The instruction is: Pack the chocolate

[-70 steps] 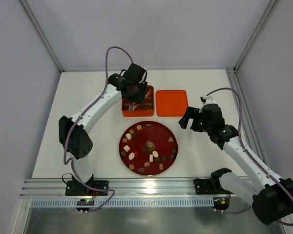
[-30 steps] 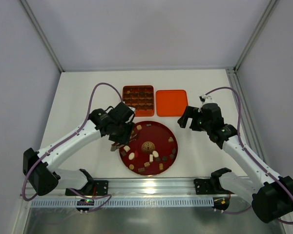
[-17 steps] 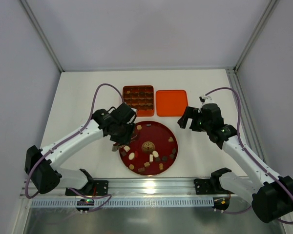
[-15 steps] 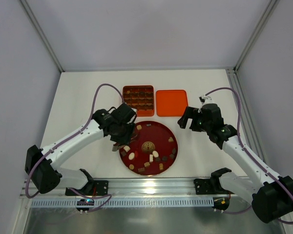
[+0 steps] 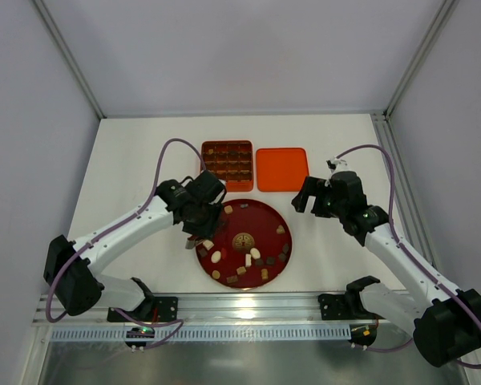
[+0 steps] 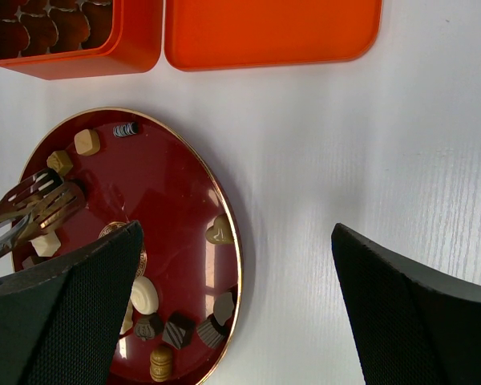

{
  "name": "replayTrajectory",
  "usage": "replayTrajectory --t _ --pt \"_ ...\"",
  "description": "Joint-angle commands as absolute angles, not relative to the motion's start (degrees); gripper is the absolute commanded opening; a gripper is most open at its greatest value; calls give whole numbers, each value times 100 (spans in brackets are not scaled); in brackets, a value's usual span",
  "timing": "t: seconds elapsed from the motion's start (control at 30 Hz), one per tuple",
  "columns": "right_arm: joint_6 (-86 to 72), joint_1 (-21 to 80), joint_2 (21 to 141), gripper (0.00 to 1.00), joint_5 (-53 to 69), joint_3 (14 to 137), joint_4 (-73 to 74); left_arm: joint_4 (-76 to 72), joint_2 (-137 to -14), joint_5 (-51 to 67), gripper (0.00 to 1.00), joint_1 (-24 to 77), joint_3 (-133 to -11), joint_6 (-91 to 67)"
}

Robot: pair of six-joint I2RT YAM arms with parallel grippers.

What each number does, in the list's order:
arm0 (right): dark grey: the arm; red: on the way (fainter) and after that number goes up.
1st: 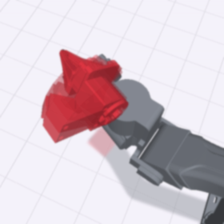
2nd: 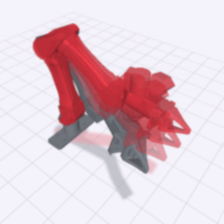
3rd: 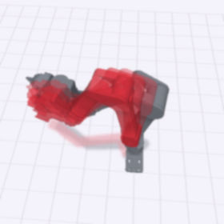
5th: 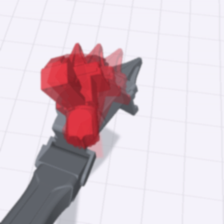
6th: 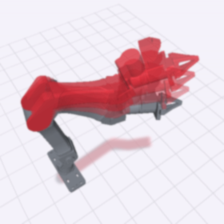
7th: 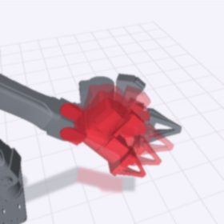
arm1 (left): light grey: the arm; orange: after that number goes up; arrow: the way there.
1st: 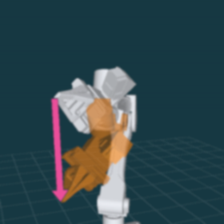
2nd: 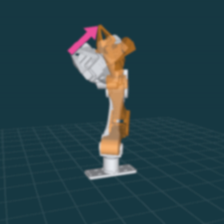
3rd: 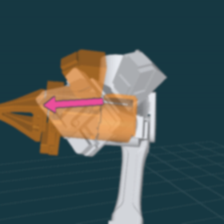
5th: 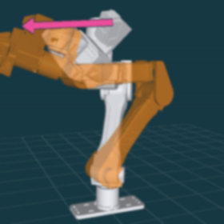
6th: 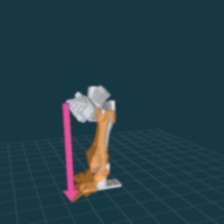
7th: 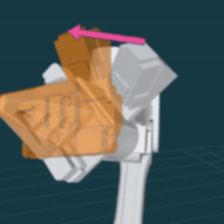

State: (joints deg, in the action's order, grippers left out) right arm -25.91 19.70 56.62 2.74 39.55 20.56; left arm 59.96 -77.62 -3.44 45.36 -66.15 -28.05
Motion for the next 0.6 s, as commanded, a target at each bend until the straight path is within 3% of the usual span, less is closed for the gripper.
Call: replayTrajectory --t 0.0,0.57 --pt "-2628 1960 5616 100 264 3999 1828 5853 -7743 -448 43 4562 -6618 -2777" --pt "-2593 1960 5625 100 255 4034 1837 5880 -7875 -378 40 4553 -6688 -2646"
